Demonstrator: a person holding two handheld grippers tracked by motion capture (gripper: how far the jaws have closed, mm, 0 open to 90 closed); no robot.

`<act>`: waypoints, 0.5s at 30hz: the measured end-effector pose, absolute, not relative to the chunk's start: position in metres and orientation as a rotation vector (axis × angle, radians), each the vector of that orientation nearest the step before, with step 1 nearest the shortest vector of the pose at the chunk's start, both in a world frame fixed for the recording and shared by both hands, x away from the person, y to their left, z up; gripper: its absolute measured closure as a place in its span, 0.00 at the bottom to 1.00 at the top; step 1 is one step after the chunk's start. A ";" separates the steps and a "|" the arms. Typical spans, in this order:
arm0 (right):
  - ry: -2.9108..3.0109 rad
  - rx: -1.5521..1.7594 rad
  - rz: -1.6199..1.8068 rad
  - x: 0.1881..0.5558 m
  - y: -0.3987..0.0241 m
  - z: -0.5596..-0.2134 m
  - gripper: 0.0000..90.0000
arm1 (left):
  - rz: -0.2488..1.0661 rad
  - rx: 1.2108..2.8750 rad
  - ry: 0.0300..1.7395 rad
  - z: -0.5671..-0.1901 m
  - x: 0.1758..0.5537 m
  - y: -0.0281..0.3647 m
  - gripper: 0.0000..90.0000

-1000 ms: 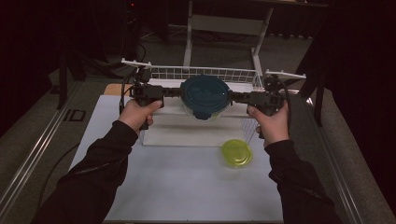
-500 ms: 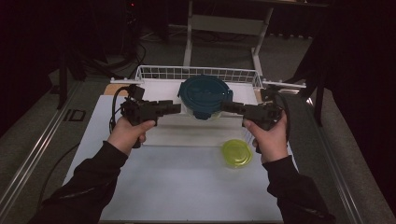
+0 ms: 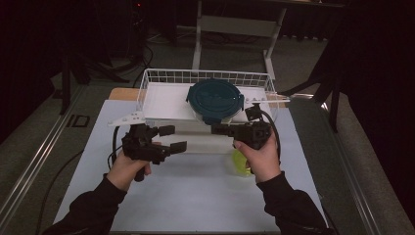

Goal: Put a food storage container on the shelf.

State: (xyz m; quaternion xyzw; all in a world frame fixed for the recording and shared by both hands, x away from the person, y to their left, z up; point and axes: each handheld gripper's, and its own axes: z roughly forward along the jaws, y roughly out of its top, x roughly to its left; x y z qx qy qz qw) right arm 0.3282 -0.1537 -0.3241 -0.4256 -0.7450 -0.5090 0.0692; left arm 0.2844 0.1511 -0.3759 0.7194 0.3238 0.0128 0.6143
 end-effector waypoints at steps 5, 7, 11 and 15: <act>-2.236 -1.336 -1.519 0.334 -0.153 -0.328 1.00 | 0.080 1.669 0.796 -0.393 0.270 0.149 0.00; -2.248 -1.361 -1.520 0.335 -0.152 -0.329 1.00 | 0.131 1.668 0.802 -0.399 0.262 0.147 0.00; -2.229 -1.372 -1.518 0.342 -0.153 -0.331 1.00 | 0.184 1.679 0.784 -0.409 0.251 0.141 0.00; -2.233 -1.389 -1.516 0.348 -0.151 -0.329 1.00 | 0.206 1.700 0.766 -0.415 0.247 0.135 0.00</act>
